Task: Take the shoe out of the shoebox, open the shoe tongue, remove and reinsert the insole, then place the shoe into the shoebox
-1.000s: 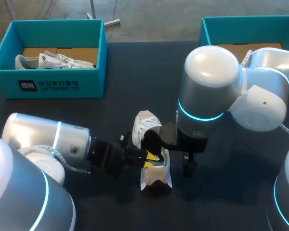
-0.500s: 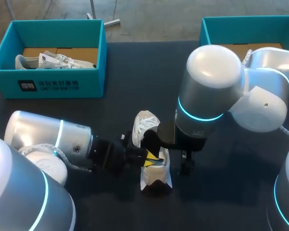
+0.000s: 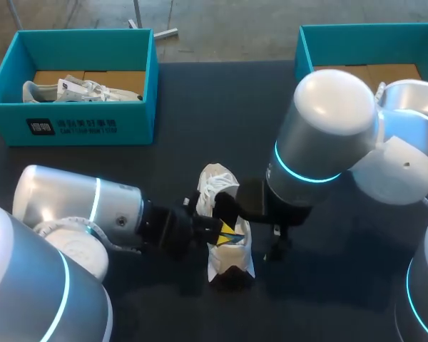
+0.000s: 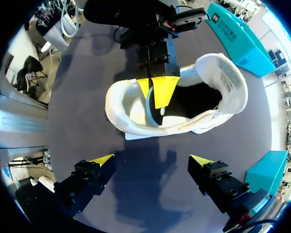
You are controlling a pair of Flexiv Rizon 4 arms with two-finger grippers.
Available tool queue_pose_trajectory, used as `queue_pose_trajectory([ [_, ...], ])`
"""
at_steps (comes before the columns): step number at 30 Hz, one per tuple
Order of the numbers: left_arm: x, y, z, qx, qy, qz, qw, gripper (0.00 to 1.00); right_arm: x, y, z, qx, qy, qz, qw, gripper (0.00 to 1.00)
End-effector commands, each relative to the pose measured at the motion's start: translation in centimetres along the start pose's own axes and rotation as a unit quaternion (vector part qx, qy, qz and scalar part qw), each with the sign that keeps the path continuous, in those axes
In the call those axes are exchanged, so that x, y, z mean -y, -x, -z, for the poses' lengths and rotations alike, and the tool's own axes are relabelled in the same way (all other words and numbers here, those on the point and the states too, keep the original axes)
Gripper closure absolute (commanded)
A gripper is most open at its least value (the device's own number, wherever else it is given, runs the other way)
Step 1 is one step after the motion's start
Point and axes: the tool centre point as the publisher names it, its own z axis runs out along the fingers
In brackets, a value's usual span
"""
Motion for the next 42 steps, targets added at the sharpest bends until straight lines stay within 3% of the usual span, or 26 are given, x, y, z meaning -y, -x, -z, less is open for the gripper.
queue_pose_trajectory([
  [1, -0.2, -0.2, -0.5, -0.001, 0.009, -0.003, 1.000, 1.00, 0.3, 0.1, -0.3, -0.004, 0.007, 0.005, 1.000, 0.00],
  [12, 0.1, -0.1, 0.0, 0.002, 0.011, -0.003, 1.000, 1.00, 0.3, 0.1, -0.3, -0.004, 0.007, 0.005, 1.000, 0.00],
  [16, 0.6, 0.0, 0.5, 0.006, -0.005, 0.002, 1.000, 0.73, 0.3, 0.1, -0.3, -0.004, 0.007, 0.005, 1.000, 0.00],
  [19, 1.0, 0.3, 0.8, 0.010, -0.016, 0.005, 1.000, 0.67, 0.3, 0.1, -0.3, -0.004, 0.007, 0.005, 1.000, 0.00],
  [33, 2.3, 0.7, 2.5, 0.007, -0.057, 0.021, 0.998, 0.65, 0.3, 0.1, -0.3, -0.004, 0.007, 0.005, 1.000, 0.00],
  [42, 2.7, 1.2, 4.5, -0.033, -0.046, 0.009, 0.998, 0.65, 0.3, 0.1, -0.3, -0.004, 0.007, 0.005, 1.000, 0.00],
])
